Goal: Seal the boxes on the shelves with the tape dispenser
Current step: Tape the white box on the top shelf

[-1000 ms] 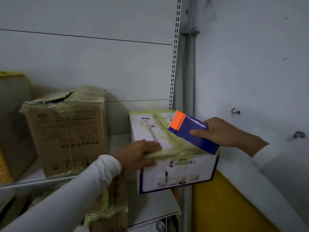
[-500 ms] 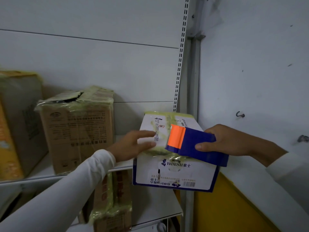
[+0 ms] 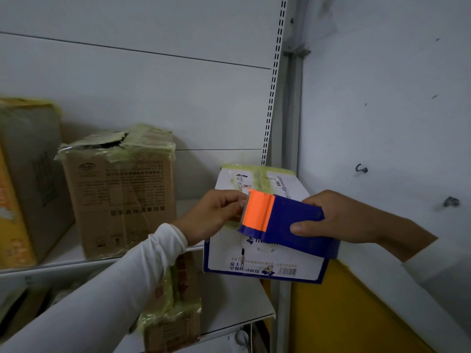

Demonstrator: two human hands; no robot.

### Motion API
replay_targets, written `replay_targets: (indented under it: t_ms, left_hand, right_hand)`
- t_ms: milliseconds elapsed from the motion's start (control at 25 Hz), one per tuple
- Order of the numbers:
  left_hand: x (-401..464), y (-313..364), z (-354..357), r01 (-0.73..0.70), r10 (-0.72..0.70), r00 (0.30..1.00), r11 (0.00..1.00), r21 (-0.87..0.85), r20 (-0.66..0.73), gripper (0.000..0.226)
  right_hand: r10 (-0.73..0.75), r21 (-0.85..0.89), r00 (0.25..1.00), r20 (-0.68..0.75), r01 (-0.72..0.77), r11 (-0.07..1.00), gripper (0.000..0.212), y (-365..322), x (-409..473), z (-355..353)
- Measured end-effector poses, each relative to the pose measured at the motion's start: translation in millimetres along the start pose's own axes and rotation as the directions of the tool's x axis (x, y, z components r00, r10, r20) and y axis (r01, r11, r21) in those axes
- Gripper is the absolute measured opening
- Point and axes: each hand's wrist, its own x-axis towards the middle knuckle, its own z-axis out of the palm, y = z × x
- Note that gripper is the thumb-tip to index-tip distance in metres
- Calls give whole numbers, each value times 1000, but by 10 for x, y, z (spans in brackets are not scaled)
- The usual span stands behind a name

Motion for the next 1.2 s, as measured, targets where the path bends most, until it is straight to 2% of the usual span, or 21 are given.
replay_targets:
  t_ms: [160, 280, 360, 480, 680, 840, 920, 960, 1040, 1080, 1160, 1200]
  left_hand:
    - [-69, -80, -123, 9, 4, 997, 984, 175, -73, 20]
    - [-181, -182, -351, 51, -28, 990, 985, 164, -137, 18]
    - [-296, -301, -598, 98, -63, 970, 985, 144, -234, 18]
    - [-394, -459, -756, 161, -109, 957, 970, 181, -269, 18]
    - [-322, -621, -629, 227, -166, 945, 954, 199, -282, 21]
    - [-267, -710, -544, 250, -153, 944, 911, 329, -294, 20]
    - [-240, -760, -514, 296, -168, 928, 875, 383, -332, 9]
    - [-249, -788, -523, 340, -182, 909, 844, 415, -376, 16]
    - [-305, -863, -538, 352, -115, 888, 793, 497, -445, 36]
    - [-334, -889, -533, 277, -9, 897, 789, 548, -441, 36]
    - [-331, -889, -506, 69, 197, 926, 750, 657, -322, 43]
    - [-301, -892, -475, 6, 228, 946, 700, 714, -231, 52]
  right_hand:
    - [55, -3, 995, 77, -55, 998, 37, -34, 105, 122]
    - [83, -10, 986, 146, -82, 997, 33, -60, 136, 74]
    - [126, 1, 983, 134, -127, 992, 35, -36, 87, -13]
    - [207, -61, 971, 120, -201, 978, 42, -35, 73, -135]
    - [284, -74, 951, 124, -277, 958, 25, -102, 159, -197]
    - [330, -95, 935, 129, -320, 943, 31, -82, 243, -172]
    - [339, -98, 932, 131, -328, 940, 33, -74, 283, -162]
    - [346, -100, 929, 134, -335, 937, 33, -65, 294, -161]
    - [356, -96, 926, 129, -346, 933, 33, -46, 302, -164]
    - [352, -89, 928, 124, -343, 935, 32, -35, 303, -168]
    - [340, -58, 934, 111, -335, 940, 25, -24, 300, -178]
    - [335, -43, 936, 111, -332, 942, 21, -24, 294, -177]
